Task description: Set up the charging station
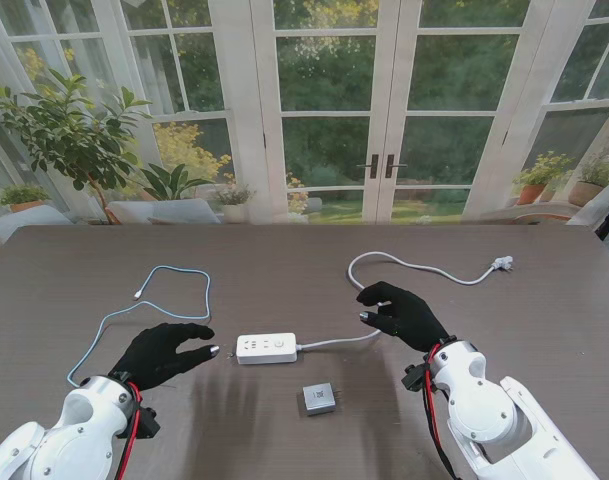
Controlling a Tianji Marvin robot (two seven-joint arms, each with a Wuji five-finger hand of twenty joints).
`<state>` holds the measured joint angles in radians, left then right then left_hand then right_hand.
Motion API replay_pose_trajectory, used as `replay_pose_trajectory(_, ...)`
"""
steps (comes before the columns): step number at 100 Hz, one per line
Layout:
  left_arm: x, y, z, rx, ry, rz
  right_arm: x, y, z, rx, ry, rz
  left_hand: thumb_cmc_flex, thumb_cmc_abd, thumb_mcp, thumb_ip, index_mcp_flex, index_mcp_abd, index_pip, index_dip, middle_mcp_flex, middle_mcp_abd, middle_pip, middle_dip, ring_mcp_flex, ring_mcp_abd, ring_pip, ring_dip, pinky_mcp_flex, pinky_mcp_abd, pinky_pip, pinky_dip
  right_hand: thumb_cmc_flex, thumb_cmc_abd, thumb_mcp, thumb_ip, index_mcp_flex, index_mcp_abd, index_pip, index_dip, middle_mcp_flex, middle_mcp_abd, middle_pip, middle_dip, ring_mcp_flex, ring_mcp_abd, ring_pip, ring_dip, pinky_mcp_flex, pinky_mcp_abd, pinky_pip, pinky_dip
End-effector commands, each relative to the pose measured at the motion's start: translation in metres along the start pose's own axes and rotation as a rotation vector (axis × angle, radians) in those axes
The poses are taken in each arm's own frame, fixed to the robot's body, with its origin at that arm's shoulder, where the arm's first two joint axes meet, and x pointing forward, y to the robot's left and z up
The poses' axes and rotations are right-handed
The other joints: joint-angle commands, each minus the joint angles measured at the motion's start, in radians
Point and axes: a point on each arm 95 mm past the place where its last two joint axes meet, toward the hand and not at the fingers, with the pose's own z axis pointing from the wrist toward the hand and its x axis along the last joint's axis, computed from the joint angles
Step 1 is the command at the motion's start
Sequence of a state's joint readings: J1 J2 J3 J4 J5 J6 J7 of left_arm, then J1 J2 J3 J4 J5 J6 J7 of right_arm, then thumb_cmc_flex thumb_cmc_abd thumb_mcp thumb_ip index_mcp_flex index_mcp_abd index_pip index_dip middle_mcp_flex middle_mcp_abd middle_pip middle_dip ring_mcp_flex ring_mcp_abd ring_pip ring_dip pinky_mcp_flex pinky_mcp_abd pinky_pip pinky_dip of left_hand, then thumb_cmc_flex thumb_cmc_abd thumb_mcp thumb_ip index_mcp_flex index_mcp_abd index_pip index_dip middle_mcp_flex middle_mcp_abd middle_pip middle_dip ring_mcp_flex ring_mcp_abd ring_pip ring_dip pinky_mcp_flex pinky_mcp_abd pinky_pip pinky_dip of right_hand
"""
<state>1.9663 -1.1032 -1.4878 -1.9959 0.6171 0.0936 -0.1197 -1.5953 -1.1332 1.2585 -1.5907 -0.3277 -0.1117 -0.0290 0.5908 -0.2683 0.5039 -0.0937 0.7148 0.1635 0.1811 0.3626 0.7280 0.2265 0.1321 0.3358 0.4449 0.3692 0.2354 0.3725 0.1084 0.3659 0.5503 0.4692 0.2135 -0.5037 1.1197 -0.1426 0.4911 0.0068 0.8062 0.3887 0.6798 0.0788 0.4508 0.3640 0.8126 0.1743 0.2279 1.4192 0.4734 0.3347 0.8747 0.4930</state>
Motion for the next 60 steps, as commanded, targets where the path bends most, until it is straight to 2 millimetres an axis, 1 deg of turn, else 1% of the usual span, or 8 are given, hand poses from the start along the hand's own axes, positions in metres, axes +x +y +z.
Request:
replay_pose_trajectory(1,-0.002,0.002,-0.009,-0.022,-0.011,0.016,0.003,-0.005,-0.002,0.019,0.008,0.008,-0.024,-0.013,0.018,0.018,0.006,-0.014,0.004,0.002,0.022,-0.013,0.004,-0.001,0.024,-0.014,0.015,-0.004,0.002,-0.008,0.031,0.012,-0.032,-0.005,-0.018,0.017,0.0,-0.002,-0.142,-0.01,-0.006,0.0,0.005,0.001,-0.004,0.0,0.011,-1.111,0.005,-0.013,-0.008,-0.002)
replay_pose_trajectory(23,-0.013,-0.002,-0.037,-0.085,-0.068,0.114,0.003,-0.006,-0.002,0.028,0.009,0.02,-0.03,-0.025,0.036,0.016,0.006,-0.013,0.005,0.003,0.024,-0.012,0.005,-0.001,0.028,-0.019,0.02,-0.002,-0.003,-0.011,0.057,0.01,-0.032,-0.001,-0.02,0.018,0.007,0.001,-0.143,-0.01,-0.001,0.003,0.005,0.003,-0.001,0.002,0.013,-1.108,0.004,-0.012,-0.007,-0.002)
replay_pose_trajectory(33,-0.019,-0.002,-0.045,-0.087,-0.092,0.127,0.003,-0.007,-0.002,0.031,0.01,0.025,-0.029,-0.031,0.045,0.016,0.001,-0.013,0.003,0.002,0.019,-0.015,0.004,-0.001,0.024,-0.02,0.02,-0.002,-0.008,-0.015,0.061,0.007,-0.032,0.001,-0.021,0.018,0.008,0.001,-0.145,-0.01,-0.001,0.004,0.003,0.004,0.0,0.002,0.014,-1.107,0.003,-0.013,-0.008,-0.002)
replay_pose_trajectory(45,-0.027,-0.001,-0.053,-0.075,-0.12,0.168,0.003,-0.008,-0.002,0.035,0.011,0.03,-0.034,-0.045,0.065,0.014,-0.011,-0.01,-0.003,-0.001,0.004,-0.017,0.0,-0.003,0.011,-0.033,0.017,-0.003,-0.017,-0.025,0.066,0.002,-0.032,0.003,-0.022,0.018,0.007,0.002,-0.147,-0.01,0.0,0.004,0.003,0.004,0.0,0.004,0.013,-1.107,0.003,-0.012,-0.008,-0.002)
replay_pose_trajectory(52,-0.032,0.0,-0.057,-0.061,-0.137,0.194,0.003,-0.009,-0.002,0.036,0.011,0.033,-0.049,-0.063,0.105,0.008,-0.015,-0.007,-0.006,-0.004,0.004,-0.021,0.004,-0.003,0.007,-0.037,0.02,-0.002,-0.022,-0.03,0.078,-0.006,-0.032,0.003,-0.022,0.019,0.008,0.002,-0.147,-0.009,0.002,0.005,0.002,0.005,0.0,0.003,0.013,-1.107,0.003,-0.012,-0.008,-0.002)
replay_pose_trajectory(60,-0.037,0.001,-0.061,-0.05,-0.154,0.224,0.003,-0.009,-0.002,0.039,0.011,0.036,-0.054,-0.091,0.143,0.002,-0.032,0.0,-0.017,-0.012,-0.006,-0.022,0.001,-0.005,-0.003,-0.052,0.02,-0.004,-0.028,-0.044,0.086,-0.014,-0.032,0.004,-0.023,0.019,0.009,0.003,-0.148,-0.009,0.004,0.003,0.003,0.005,0.001,0.005,0.013,-1.106,0.003,-0.011,-0.008,-0.002)
